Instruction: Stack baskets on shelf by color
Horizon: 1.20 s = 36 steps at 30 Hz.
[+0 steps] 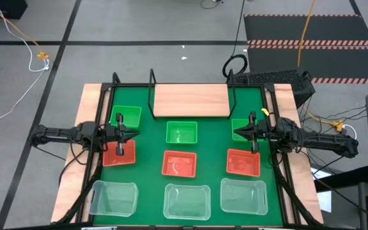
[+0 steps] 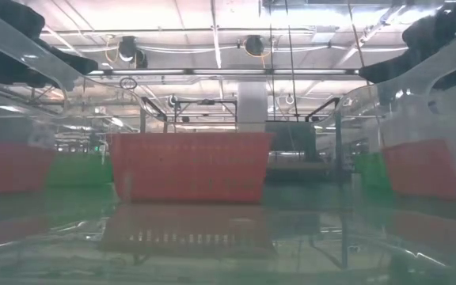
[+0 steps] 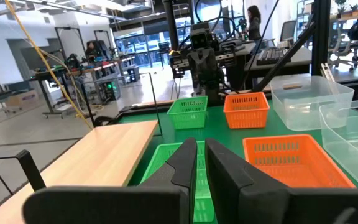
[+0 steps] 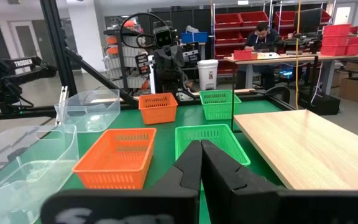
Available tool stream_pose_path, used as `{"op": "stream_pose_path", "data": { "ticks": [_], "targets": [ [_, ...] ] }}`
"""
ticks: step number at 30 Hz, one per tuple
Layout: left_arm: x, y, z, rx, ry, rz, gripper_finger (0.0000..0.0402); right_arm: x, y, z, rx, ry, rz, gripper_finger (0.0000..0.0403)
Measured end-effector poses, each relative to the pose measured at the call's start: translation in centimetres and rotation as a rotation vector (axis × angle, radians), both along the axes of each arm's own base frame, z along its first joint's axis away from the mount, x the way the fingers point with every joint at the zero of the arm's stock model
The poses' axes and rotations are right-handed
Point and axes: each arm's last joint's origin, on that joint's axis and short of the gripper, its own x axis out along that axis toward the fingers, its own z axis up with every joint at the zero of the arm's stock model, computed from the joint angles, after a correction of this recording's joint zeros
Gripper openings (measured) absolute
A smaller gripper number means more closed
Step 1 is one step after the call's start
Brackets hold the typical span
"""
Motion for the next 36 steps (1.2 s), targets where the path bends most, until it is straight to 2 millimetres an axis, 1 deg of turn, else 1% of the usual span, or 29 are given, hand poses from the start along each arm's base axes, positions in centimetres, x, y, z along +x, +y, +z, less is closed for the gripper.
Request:
{"op": "stream_pose_path", "data": {
  "ticks": [3, 7, 12, 16, 18, 20, 24, 26, 30, 33, 36],
  "targets": [
    [0.0, 0.0, 0.0, 0.000, 0.000, 0.000, 0.0037, 0.0, 0.0, 0.4, -0.008, -0.037, -0.001, 0.0000],
    [0.0, 0.0, 0.0, 0.000, 0.000, 0.000, 0.0037, -0.1, -0.1, 1.5, -0.044, -0.150, -0.035, 0.0000],
    [0.0, 0.0, 0.0, 0.000, 0.000, 0.001, 0.0037, -0.3, -0.3, 2.2, 0.067, -0.235, -0.110, 0.0000],
    [0.0, 0.0, 0.0, 0.000, -0.001, 0.000, 0.0037, -0.5, -0.6, 2.5, 0.156, -0.289, -0.212, 0.0000],
    [0.0, 0.0, 0.0, 0.000, 0.000, 0.001, 0.0037, -0.6, -0.7, 2.9, 0.192, -0.336, -0.222, 0.0000],
    [0.0, 0.0, 0.0, 0.000, 0.000, 0.001, 0.0037, -0.6, -0.6, 2.9, 0.205, -0.336, -0.214, 0.0000],
    [0.0, 0.0, 0.0, 0.000, 0.000, 0.000, 0.0037, -0.6, -0.6, 3.0, 0.117, -0.322, -0.230, 0.0000],
    [0.0, 0.0, 0.0, 0.000, -0.001, 0.001, 0.0037, -0.7, -0.6, 3.3, 0.093, -0.346, -0.232, 0.0000],
    [0.0, 0.0, 0.3, -0.003, -0.030, 0.000, 0.0037, -0.6, -0.6, 3.1, 0.043, -0.321, -0.241, 0.0002],
    [0.0, 0.0, 0.3, -0.041, -0.033, -0.002, 0.0037, -0.7, -0.6, 3.2, -0.014, -0.316, -0.252, 0.0015],
    [0.0, 0.0, 0.3, -0.107, -0.038, -0.006, 0.0037, -0.7, -0.6, 3.1, -0.055, -0.307, -0.259, 0.0037]
  ]
}}
